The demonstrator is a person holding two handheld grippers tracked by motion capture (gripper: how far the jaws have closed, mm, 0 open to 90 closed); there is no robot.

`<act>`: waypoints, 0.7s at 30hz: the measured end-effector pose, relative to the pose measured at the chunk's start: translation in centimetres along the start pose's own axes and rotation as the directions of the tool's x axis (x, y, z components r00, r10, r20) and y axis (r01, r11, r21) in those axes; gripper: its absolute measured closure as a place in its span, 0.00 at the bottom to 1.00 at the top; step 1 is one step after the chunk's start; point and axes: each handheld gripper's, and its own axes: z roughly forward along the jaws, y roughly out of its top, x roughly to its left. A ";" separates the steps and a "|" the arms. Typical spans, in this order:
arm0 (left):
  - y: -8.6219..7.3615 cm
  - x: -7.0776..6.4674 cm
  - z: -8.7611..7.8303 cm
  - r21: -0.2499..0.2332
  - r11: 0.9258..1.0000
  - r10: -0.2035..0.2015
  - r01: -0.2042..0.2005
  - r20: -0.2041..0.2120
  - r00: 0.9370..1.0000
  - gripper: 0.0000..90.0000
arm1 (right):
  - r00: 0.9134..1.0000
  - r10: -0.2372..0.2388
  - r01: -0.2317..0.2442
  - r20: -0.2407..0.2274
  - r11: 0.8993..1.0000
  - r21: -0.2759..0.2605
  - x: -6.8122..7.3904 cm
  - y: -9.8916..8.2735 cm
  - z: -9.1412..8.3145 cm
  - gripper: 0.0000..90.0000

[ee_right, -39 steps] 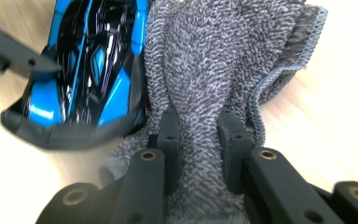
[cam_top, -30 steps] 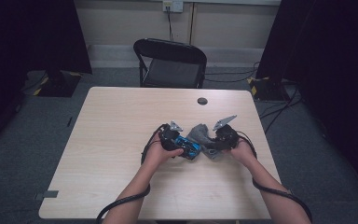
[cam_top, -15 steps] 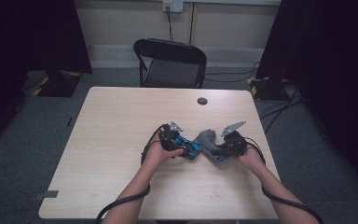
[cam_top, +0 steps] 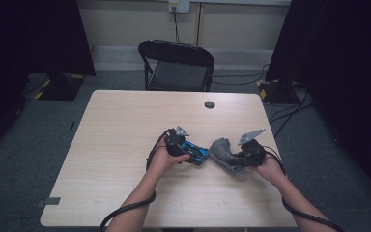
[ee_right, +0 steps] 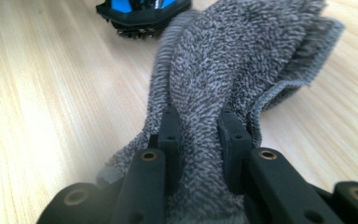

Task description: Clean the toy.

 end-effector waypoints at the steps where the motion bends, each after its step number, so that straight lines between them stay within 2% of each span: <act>1: 0.0 0.0 0.0 -0.002 1.000 0.001 -0.001 -0.001 1.000 0.02 | 1.000 0.014 -0.014 0.011 1.000 -0.006 -0.2 0.0 -0.2 0.83; 6: -0.1 0.0 0.0 -0.009 1.000 -0.002 0.002 -0.002 1.000 0.02 | 0.999 0.031 -0.029 0.038 0.999 -0.045 -1.0 1.0 -0.7 0.83; 10: -0.1 0.0 0.0 -0.009 1.000 0.000 0.000 -0.001 1.000 0.02 | 0.997 0.026 -0.022 0.071 0.998 -0.060 -1.6 3.1 -0.6 0.83; 14: -0.2 0.0 0.0 -0.012 1.000 0.007 -0.007 -0.004 1.000 0.02 | 0.994 0.052 -0.043 0.094 0.994 -0.099 -2.5 5.3 -0.3 0.83; 16: -0.2 0.0 0.0 -0.012 1.000 0.004 -0.004 -0.003 1.000 0.02 | 0.993 0.056 -0.043 0.105 0.992 -0.115 -2.8 6.3 0.1 0.83; 19: -0.3 -0.1 0.0 -0.020 1.000 0.002 -0.002 -0.002 1.000 0.02 | 0.993 0.057 -0.045 0.108 0.993 -0.111 -3.2 7.9 1.1 0.83; 21: -0.3 -0.1 0.0 -0.021 1.000 0.002 -0.002 -0.002 1.000 0.02 | 0.991 0.042 -0.031 0.125 0.995 -0.096 -3.2 8.8 2.0 0.83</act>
